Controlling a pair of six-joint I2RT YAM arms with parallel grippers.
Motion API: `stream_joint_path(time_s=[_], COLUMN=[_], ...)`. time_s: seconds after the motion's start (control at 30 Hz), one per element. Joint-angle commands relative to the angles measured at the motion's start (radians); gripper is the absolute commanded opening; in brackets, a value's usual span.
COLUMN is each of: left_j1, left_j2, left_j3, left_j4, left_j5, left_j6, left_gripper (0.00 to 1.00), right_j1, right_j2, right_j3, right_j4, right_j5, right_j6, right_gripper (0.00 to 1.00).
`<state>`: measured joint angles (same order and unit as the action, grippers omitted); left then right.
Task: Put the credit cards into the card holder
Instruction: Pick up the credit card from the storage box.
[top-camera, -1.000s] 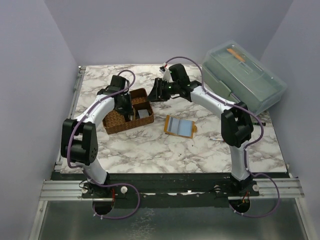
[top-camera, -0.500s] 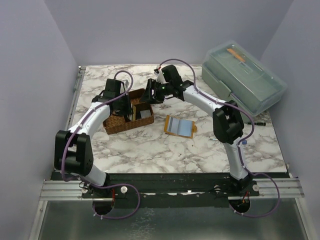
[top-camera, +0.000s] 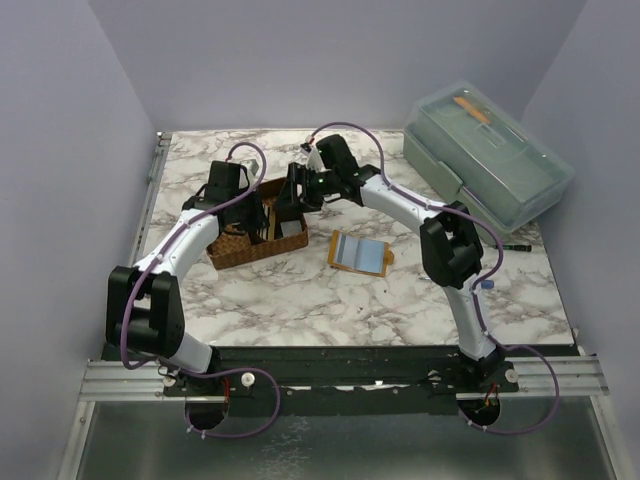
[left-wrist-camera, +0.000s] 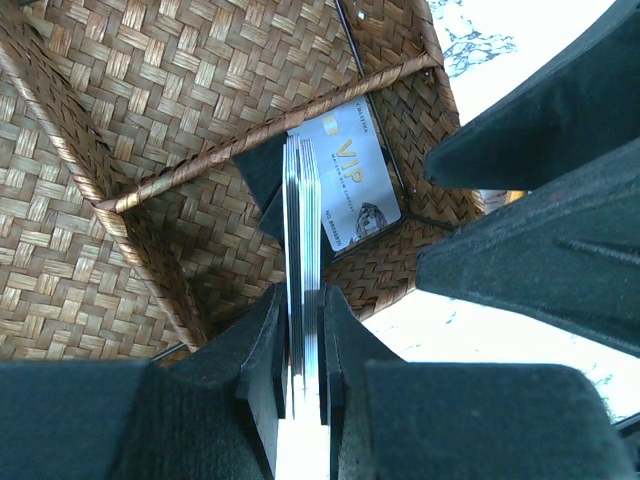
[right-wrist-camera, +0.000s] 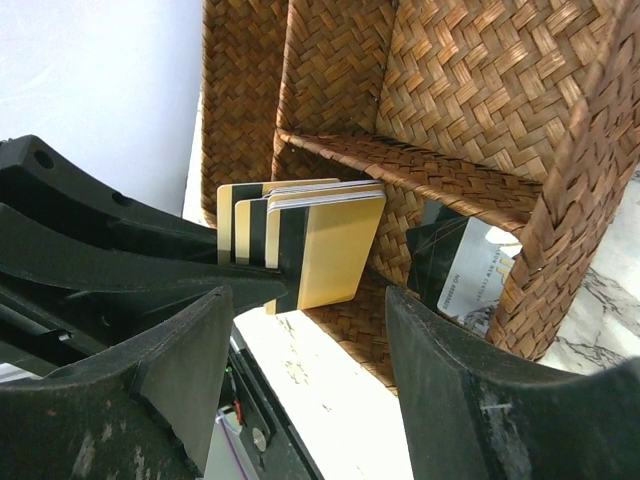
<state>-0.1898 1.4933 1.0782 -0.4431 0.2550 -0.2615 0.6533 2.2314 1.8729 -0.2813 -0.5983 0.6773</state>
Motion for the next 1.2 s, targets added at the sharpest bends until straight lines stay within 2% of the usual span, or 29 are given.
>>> stream_joint_path(time_s=[0.0,0.3,0.47,0.9,1.0,1.17], left_j1=[0.004,-0.014,-0.021,-0.022,-0.022,-0.021], left_j2=[0.038,0.144,0.195,0.212,0.203,0.179], left_j3=[0.008,0.03,0.034,0.043,0.04,0.039], left_j4=[0.007,-0.029,-0.046,-0.048,-0.049,-0.057], left_j5=[-0.009,-0.093,-0.103,-0.017,-0.013,-0.012], left_j6=[-0.033,-0.12,-0.138,-0.139,-0.138,-0.132], left_gripper=[0.0,0.0,0.0,0.4,0.44,0.44], right_j1=[0.023,0.034,0.037,0.039,0.038,0.037], right_j2=[0.048,0.089,0.113,0.163,0.162,0.157], right_j3=[0.016,0.001,-0.006,-0.002,-0.005,-0.011], right_j4=[-0.013,0.013,0.014,0.001,-0.003,-0.006], right_j5=[0.016,0.017,0.013,0.013,0.012,0.015], right_j6=[0.024,0.065,0.082,0.102,0.101,0.094], right_gripper=[0.66,0.64,0.56,0.49,0.49,0.49])
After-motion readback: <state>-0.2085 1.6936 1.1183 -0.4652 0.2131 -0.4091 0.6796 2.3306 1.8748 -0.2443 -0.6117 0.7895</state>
